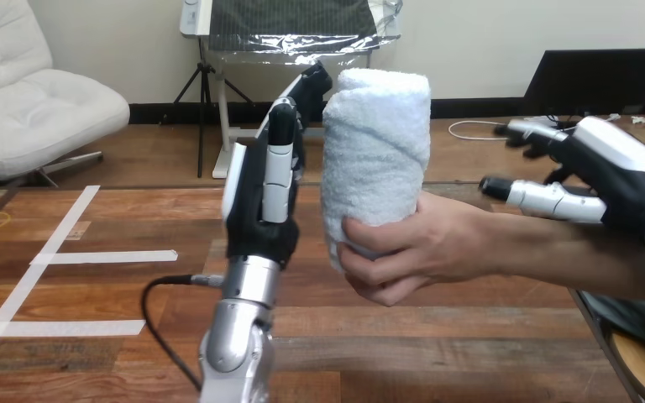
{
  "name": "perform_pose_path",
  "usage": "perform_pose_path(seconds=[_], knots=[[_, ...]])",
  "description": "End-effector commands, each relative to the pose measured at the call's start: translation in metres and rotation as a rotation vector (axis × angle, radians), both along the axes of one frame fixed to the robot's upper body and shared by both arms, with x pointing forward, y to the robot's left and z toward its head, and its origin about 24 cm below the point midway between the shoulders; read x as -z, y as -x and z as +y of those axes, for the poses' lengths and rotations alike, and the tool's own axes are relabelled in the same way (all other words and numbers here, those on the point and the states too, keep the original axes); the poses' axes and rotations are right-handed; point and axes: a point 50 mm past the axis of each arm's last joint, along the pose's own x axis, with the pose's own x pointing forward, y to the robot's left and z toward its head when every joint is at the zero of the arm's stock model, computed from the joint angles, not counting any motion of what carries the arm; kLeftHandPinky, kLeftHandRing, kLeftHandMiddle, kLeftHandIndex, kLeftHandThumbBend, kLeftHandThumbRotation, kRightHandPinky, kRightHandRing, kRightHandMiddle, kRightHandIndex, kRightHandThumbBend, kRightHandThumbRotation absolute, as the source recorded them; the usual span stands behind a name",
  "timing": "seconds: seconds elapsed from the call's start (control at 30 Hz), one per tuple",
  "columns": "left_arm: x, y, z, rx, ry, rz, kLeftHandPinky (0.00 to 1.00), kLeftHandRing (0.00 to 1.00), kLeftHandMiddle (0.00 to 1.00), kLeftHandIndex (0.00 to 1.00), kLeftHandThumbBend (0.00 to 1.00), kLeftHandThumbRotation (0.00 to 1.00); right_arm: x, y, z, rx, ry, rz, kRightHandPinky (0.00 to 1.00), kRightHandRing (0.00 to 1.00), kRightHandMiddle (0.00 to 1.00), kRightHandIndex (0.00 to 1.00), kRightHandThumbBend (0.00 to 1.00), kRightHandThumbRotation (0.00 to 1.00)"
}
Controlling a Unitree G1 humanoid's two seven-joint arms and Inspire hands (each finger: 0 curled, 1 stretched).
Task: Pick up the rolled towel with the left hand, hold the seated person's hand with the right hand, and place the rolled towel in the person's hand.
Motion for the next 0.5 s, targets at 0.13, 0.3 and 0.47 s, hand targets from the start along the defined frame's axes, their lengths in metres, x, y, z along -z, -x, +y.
perform_pose_path(seconds=[0.13, 0.3, 0.47], knots=[[-0.011, 0.014, 0.003, -0.019, 0.009, -0.082, 0.99, 0.92, 0.87, 0.83, 0.85, 1.0, -0.009, 0.007, 0.006, 0.003, -0.238, -0.187, 0.79, 0.93, 0.95, 0.94, 0.82, 1.0], [-0.012, 0.021, 0.007, -0.025, 0.002, -0.096, 0.99, 0.92, 0.87, 0.83, 0.87, 1.0, -0.008, 0.013, 0.009, -0.013, -0.313, -0.259, 0.81, 0.93, 0.95, 0.94, 0.74, 1.0], [-0.015, 0.031, 0.013, -0.032, 0.001, -0.114, 0.99, 0.92, 0.87, 0.83, 0.87, 1.0, -0.006, 0.021, 0.014, -0.033, -0.427, -0.336, 0.83, 0.94, 0.94, 0.93, 0.77, 1.0]])
